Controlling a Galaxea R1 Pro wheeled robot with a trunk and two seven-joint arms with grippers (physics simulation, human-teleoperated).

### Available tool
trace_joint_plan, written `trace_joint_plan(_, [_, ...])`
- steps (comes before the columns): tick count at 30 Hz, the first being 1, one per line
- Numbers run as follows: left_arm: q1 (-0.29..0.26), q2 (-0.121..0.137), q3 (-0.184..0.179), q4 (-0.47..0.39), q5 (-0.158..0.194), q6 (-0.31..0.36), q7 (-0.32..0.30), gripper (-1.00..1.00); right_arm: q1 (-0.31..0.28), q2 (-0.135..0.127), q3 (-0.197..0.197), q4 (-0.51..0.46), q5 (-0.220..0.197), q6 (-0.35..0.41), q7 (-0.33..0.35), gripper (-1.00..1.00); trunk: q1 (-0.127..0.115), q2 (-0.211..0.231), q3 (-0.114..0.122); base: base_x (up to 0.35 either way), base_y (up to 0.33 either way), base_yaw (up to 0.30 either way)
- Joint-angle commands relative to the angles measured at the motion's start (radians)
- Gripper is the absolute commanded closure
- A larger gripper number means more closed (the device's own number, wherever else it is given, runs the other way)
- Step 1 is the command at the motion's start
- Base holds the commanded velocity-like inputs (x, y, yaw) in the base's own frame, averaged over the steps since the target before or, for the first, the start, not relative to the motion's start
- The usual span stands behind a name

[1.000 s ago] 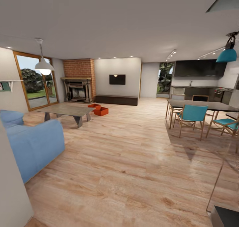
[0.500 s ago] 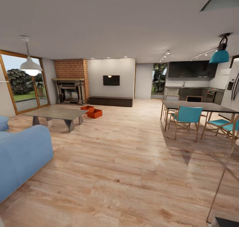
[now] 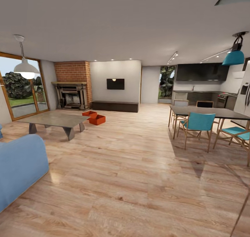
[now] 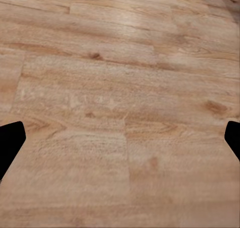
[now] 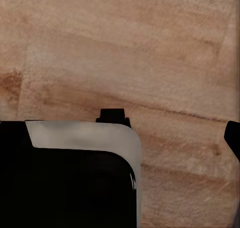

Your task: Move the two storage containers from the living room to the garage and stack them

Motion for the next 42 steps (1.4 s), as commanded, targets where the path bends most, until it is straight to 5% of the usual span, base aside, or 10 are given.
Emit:
trace_joint_plan(1, [-0.001,0.0,0.003,0.001,0.009,0.003,-0.01,-1.0,0.0,0.0,-0.001,0.0,0.0,0.0,0.003,-1.0,0.001,-0.001,-0.001,0.347,-0.077,0.0])
trace_joint_plan(32, [-0.001,0.0,0.003,0.001,0.009,0.003,-0.01,-1.0,-0.002,0.004,-0.001,-0.029,-0.002,0.0,0.013,-1.0,0.001,-0.001,-0.001,0.347,-0.077,0.0])
trace_joint_plan(42, [-0.001,0.0,0.003,0.001,0.009,0.002,-0.01,-1.0,-0.002,0.002,0.0,-0.2,0.0,0.009,0.237,-1.0,0.001,-0.001,-0.001,0.347,-0.076,0.0])
